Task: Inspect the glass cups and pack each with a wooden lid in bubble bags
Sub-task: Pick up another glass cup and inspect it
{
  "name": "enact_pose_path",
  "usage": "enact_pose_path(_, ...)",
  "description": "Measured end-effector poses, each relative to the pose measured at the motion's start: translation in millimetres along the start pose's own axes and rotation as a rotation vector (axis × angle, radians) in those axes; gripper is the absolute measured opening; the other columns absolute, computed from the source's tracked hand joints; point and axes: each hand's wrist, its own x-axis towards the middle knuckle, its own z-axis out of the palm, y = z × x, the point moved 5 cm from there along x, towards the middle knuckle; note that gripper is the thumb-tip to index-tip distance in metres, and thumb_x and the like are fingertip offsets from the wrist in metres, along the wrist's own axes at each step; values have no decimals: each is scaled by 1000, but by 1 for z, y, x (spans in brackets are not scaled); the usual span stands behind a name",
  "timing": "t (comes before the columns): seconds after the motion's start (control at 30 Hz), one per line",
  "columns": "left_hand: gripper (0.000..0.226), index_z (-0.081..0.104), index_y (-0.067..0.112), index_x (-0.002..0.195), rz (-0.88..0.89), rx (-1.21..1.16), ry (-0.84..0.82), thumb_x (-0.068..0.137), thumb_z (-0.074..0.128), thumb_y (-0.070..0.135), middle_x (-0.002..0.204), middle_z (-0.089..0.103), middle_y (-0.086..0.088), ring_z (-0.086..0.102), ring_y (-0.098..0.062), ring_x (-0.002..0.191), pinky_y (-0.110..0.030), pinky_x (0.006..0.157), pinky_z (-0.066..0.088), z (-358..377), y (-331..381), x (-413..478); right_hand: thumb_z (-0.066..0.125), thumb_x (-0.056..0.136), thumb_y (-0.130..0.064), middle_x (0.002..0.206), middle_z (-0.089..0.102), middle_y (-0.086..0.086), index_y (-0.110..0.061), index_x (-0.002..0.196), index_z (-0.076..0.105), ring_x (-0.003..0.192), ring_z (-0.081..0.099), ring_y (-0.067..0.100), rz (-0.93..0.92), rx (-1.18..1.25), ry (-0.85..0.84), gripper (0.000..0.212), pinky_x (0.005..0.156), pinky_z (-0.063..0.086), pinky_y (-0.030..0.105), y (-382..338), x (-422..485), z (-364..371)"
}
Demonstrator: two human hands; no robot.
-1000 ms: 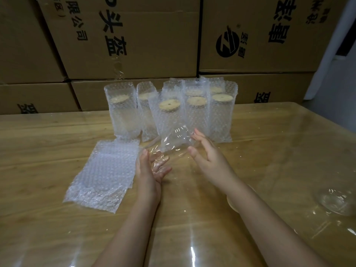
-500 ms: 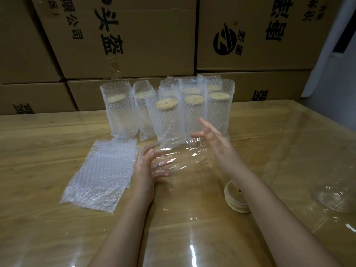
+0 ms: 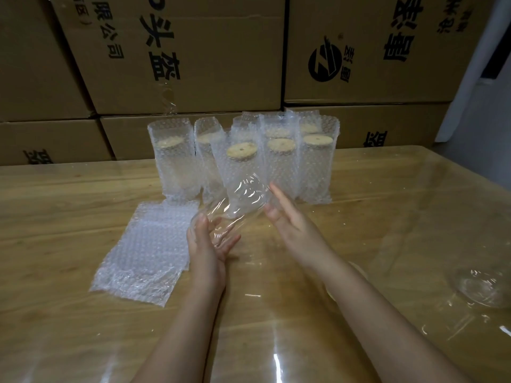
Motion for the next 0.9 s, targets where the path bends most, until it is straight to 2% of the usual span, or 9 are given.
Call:
enact_pose_path(0.1, 31, 54, 30, 108, 55, 28, 14, 83, 56, 49, 122, 56, -12, 60, -32, 114, -32, 68, 58, -2, 4, -1, 36, 86, -57, 148, 16, -25, -28, 150, 21, 135, 12, -17, -80, -30, 33, 71, 106, 9, 2, -2, -1, 7)
enact_pose_path(0.2, 53, 51, 22, 118, 81, 83, -16, 77, 60, 54, 109, 62, -3, 66, -31, 103, -32, 63, 56, 1, 7, -2, 36, 92, -49, 151, 19, -22, -27, 148, 25, 135, 13, -18, -143, -42, 61, 61, 107, 12, 4, -2, -1, 4)
enact_pose_path(0.3, 62, 52, 25, 121, 102, 151, -80, 68, 61, 56, 111, 62, -8, 69, -28, 95, -30, 56, 55, 6, 11, -4, 37, 100, -36, 152, 23, -21, -27, 145, 32, 137, 18, -14, -234, -40, 102, 46, 102, 18, 1, -7, -1, -4)
enact_pose_path(0.43, 46, 55, 43, 115, 260, 302, -263, 70, 63, 46, 117, 60, -8, 64, -34, 102, -39, 63, 57, 20, 26, -9, 44, 95, -47, 136, 39, -29, -41, 135, 41, 125, 40, -13, -37, 135, 152, 40, 86, 36, -1, -1, 2, -21)
enact_pose_path(0.5, 45, 55, 46, 115, 365, 362, -348, 71, 65, 43, 114, 61, -3, 64, -32, 98, -32, 59, 56, 24, 32, -14, 46, 87, -59, 128, 55, -8, -45, 120, 46, 102, 63, 14, 293, 294, 58, 37, 68, 53, 17, 13, 0, -24)
enact_pose_path(0.53, 46, 55, 47, 116, 394, 380, -374, 72, 66, 42, 114, 61, -3, 64, -32, 97, -28, 58, 55, 25, 34, -16, 47, 78, -68, 119, 61, 4, -42, 119, 46, 81, 68, 21, 414, 329, -21, 48, 55, 53, 23, 16, -4, -23)
enact_pose_path(0.63, 44, 55, 47, 114, 345, 376, -398, 71, 64, 41, 116, 59, -2, 64, -33, 101, -30, 60, 55, 28, 34, -16, 49, 59, -79, 95, 69, 11, -33, 121, 48, 43, 53, 12, 424, 197, -68, 78, 38, 34, 17, 14, -3, -34)
enact_pose_path(0.8, 34, 62, 30, 101, 82, 98, -353, 68, 63, 38, 111, 64, 0, 66, -25, 99, -49, 70, 57, 34, 30, -14, 67, 68, -65, 113, 57, -2, -54, 108, 48, 53, 60, 4, 175, 82, -59, 46, 51, 47, 17, -8, 0, -43)
enact_pose_path(0.9, 23, 61, 21, 96, 7, -28, -339, 73, 58, 25, 96, 69, 1, 67, -18, 91, -44, 72, 58, 35, 36, -12, 71, 63, -62, 124, 48, -16, -61, 112, 45, 83, 65, 4, 45, -41, -111, 56, 70, 56, 26, -25, -7, -42)
